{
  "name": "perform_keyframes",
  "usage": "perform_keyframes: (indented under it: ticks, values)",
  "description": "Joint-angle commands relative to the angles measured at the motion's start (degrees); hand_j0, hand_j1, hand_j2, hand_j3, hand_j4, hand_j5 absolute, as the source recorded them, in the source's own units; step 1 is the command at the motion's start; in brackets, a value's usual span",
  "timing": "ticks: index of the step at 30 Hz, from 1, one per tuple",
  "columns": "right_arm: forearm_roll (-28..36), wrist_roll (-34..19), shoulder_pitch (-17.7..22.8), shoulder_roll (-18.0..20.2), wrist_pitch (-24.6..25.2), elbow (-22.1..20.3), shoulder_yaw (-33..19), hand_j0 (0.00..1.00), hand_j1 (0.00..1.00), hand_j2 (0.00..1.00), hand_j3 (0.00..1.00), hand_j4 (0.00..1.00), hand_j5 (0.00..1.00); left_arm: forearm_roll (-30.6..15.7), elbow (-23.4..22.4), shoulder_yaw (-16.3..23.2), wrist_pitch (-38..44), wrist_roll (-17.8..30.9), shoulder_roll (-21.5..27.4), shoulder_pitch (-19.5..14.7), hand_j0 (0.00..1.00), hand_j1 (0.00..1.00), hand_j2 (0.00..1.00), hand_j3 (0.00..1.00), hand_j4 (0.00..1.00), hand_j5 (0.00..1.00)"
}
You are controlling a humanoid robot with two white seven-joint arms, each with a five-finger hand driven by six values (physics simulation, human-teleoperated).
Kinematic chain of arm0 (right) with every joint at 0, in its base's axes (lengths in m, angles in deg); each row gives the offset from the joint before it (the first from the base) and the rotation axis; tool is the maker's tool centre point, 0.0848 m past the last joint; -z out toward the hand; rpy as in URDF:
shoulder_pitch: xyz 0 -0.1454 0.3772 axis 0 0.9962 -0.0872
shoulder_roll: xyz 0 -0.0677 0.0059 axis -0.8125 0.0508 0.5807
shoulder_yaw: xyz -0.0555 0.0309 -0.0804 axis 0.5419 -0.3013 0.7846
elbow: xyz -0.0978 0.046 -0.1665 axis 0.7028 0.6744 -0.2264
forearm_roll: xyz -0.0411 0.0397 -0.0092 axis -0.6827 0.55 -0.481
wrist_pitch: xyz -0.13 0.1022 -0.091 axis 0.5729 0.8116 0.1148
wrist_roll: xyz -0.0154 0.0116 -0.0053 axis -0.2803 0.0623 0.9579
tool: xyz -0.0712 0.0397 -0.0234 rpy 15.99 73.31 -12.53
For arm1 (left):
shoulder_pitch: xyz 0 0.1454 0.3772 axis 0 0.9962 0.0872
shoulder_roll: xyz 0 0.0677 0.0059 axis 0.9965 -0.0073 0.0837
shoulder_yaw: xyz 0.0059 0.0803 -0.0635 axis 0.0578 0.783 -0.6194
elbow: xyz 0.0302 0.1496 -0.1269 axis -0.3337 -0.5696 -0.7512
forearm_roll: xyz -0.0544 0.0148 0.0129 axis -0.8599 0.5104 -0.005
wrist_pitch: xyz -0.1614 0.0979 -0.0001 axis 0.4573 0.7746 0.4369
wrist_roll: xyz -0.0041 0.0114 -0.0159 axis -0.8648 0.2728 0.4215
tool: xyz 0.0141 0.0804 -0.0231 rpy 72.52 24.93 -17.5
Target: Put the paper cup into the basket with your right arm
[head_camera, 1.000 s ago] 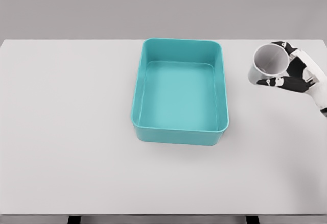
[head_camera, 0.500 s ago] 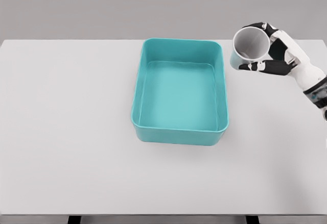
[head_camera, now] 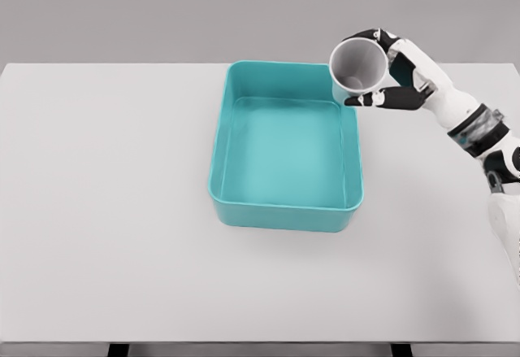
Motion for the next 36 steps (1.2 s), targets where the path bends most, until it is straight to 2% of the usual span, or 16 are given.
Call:
perform_keyframes:
  ticks: [1,13,22,36]
  values:
    - [-1.32,0.02,0.00,-0.75,-0.01,0.03,0.56,0.56,0.56,0.56,0.56,0.56,0.56,0.00,-0.02,0.00,0.00,0.00,0.00,0.00,1.00,1.00,1.00,1.00,1.00,1.00]
    - [-9.06,0.02,-3.52,-2.07,-0.27,0.82,4.34,0.56,0.56,0.56,0.56,0.56,0.56,0.00,-0.02,0.00,0.00,0.00,0.00,0.00,1.00,1.00,1.00,1.00,1.00,1.00]
    - [-11.34,0.02,-5.98,-1.80,-0.36,0.91,7.33,0.56,0.56,0.56,0.56,0.56,0.56,0.00,-0.02,0.00,0.00,0.00,0.00,0.00,1.00,1.00,1.00,1.00,1.00,1.00]
    - [-21.63,0.02,-9.49,-1.54,-0.71,0.91,12.95,0.57,0.57,0.57,0.57,0.57,0.57,0.00,-0.02,0.00,0.00,0.00,0.00,0.00,1.00,1.00,1.00,1.00,1.00,1.00]
